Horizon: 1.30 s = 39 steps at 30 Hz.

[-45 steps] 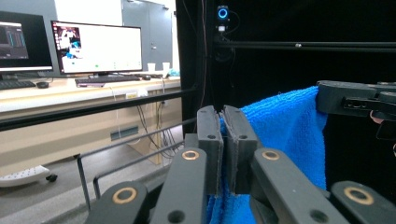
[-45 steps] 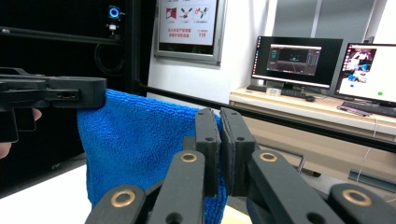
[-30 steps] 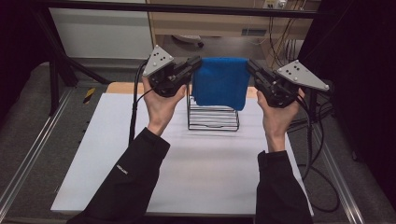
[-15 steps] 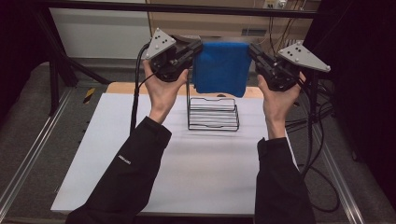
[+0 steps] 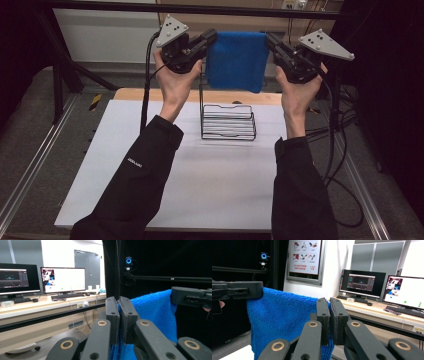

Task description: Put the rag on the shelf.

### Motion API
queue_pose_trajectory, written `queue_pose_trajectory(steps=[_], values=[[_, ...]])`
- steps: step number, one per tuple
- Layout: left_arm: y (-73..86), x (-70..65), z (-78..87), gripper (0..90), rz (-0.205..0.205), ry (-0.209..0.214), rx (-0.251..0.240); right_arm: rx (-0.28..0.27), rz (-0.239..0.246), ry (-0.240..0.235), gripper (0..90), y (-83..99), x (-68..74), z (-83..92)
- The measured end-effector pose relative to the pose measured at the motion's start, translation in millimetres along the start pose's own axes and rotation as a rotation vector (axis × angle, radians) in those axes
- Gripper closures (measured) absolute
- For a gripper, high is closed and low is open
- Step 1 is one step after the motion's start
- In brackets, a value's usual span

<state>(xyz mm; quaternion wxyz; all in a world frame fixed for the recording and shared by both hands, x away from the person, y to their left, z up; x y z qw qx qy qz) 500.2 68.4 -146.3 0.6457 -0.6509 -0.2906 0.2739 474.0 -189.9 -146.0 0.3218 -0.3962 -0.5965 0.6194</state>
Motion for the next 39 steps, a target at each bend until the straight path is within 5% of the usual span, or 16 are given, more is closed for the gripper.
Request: queue_pose_trajectory(steps=[20,39], values=[[4.2,22.3,-23.6,86.1,0.003,-0.04,-0.008,0.03,0.001,0.008,87.0,-0.9,-12.9,-34.6],[40.5,27.9,-31.5,86.1,-0.038,-0.034,0.055,0.097,0.011,-0.006,87.0,32.9,-20.3,-44.2]])
Point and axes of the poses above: each handheld gripper's, and its own axes: z roughly backward along the jaws, y roughly out of its underside, x roughly to its left, the point moved 2 cm from there along -z, roughly forward along the jaws, and after that the axes turned 4 degrees about x, right-handed, at the moved point
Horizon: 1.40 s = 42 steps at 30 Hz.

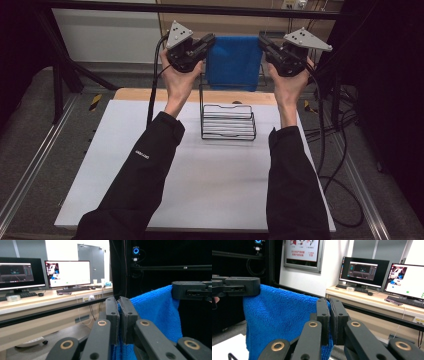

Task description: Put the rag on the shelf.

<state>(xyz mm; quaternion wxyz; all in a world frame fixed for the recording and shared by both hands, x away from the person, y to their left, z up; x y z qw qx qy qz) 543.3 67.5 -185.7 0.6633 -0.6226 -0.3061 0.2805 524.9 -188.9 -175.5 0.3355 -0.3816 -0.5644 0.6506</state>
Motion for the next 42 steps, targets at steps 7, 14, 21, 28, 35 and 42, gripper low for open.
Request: queue_pose_trajectory(steps=[7,14,21,28,35,42], values=[[12.4,-3.8,6.8,86.1,0.001,0.024,0.018,0.018,-0.017,-0.019,86.9,15.3,4.2,4.6],[18.8,-8.6,12.0,86.1,-0.005,0.04,0.032,0.028,-0.018,-0.033,86.9,24.2,7.7,12.1],[24.8,-14.5,15.5,86.1,-0.015,0.065,0.044,0.043,-0.019,-0.044,86.8,28.6,9.1,21.2],[26.2,-19.8,22.1,86.0,-0.036,0.077,0.056,0.049,-0.018,-0.068,86.7,32.7,10.3,29.7],[30.3,-19.1,26.9,85.9,-0.039,0.083,0.09,0.078,-0.003,-0.089,86.6,35.6,15.6,32.4],[35.5,-21.8,28.4,85.9,-0.044,0.097,0.1,0.096,0.008,-0.099,86.5,38.4,16.2,36.4]])
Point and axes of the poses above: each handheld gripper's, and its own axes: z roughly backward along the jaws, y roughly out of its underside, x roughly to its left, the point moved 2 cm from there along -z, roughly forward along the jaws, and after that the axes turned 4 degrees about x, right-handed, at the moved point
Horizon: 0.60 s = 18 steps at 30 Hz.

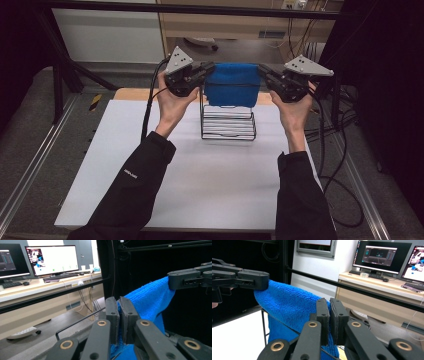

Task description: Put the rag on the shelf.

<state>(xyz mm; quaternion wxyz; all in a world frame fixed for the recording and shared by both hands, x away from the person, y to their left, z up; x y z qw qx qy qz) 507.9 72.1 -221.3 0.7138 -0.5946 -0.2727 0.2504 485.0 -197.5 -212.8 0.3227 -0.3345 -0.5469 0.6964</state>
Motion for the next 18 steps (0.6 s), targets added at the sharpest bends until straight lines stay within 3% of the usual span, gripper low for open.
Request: queue_pose_trajectory(steps=[4,9,18], values=[[3.1,-2.6,2.5,85.6,-0.007,0.011,0.017,0.02,-0.009,-0.02,86.3,3.8,1.4,4.0],[11.6,-5.1,4.7,84.3,0.014,0.039,0.073,0.048,-0.011,-0.052,86.1,9.9,5.0,9.2],[27.7,-11.9,6.3,81.2,0.015,0.067,0.147,0.106,-0.016,-0.091,85.4,26.1,9.8,12.9]])
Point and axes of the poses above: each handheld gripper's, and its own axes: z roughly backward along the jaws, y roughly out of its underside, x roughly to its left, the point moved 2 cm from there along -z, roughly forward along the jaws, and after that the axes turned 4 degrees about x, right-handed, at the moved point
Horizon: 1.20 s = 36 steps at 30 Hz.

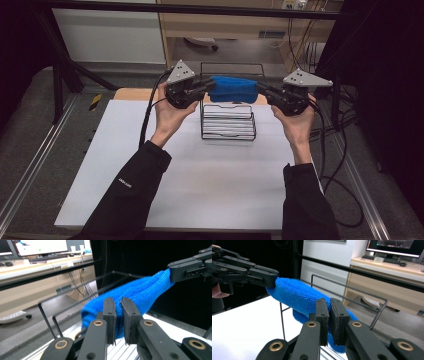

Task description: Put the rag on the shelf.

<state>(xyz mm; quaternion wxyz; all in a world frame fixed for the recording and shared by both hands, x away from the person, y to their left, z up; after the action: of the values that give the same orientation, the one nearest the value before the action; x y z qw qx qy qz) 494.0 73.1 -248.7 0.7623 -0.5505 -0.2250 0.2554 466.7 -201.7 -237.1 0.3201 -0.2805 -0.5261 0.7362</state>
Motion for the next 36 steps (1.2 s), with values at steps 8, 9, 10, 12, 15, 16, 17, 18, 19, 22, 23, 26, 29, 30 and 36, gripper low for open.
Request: queue_pose_trajectory(steps=[8,9,10,12,15,16,17,18,19,22,23,26,29,30,36], values=[[14.0,-1.6,-4.2,78.7,0.002,0.01,0.047,0.041,0.004,-0.023,84.2,15.9,1.0,-4.3],[15.1,-1.8,-5.1,79.2,0.001,0.009,0.051,0.043,0.004,-0.025,83.8,17.4,1.1,-5.1],[15.9,-1.9,-5.9,80.2,-0.003,0.006,0.054,0.047,0.006,-0.025,83.4,18.7,1.2,-5.6],[17.0,-2.4,-7.5,82.2,-0.007,0.002,0.058,0.05,0.006,-0.029,82.1,20.1,1.2,-6.1],[17.8,-3.0,-8.8,83.3,-0.014,-0.004,0.059,0.045,0.0,-0.036,78.9,20.5,1.6,-4.6],[18.0,-3.0,-8.9,83.5,-0.015,-0.005,0.061,0.039,-0.004,-0.04,76.2,20.1,1.8,-3.6],[18.2,-3.0,-9.2,83.6,-0.017,-0.007,0.06,0.033,-0.012,-0.045,74.1,19.7,2.0,-2.5],[18.3,-3.1,-9.3,83.8,-0.017,-0.008,0.059,0.023,-0.017,-0.049,72.7,19.1,2.2,-1.1],[18.4,-3.3,-9.3,84.0,-0.018,-0.009,0.059,0.009,-0.022,-0.051,70.7,18.2,2.4,0.2],[18.6,-4.1,-9.4,84.1,-0.022,-0.01,0.062,-0.018,-0.041,-0.067,70.3,15.6,3.6,2.6],[18.7,-4.3,-9.4,84.0,-0.024,-0.01,0.063,-0.019,-0.048,-0.073,73.0,15.1,4.3,2.6],[19.9,-4.2,-8.8,83.6,-0.023,-0.006,0.061,0.002,-0.071,-0.095,87.5,15.7,5.5,0.6],[21.8,-4.5,-6.4,79.9,-0.019,0.004,0.067,0.062,-0.091,-0.089,90.0,21.3,5.4,-5.7],[22.4,-4.7,-5.1,77.4,-0.016,0.007,0.075,0.074,-0.092,-0.08,90.0,23.5,5.4,-7.8],[29.6,-4.1,2.1,67.9,-0.006,0.022,0.116,0.107,-0.088,-0.045,90.0,34.9,2.7,-16.1]])
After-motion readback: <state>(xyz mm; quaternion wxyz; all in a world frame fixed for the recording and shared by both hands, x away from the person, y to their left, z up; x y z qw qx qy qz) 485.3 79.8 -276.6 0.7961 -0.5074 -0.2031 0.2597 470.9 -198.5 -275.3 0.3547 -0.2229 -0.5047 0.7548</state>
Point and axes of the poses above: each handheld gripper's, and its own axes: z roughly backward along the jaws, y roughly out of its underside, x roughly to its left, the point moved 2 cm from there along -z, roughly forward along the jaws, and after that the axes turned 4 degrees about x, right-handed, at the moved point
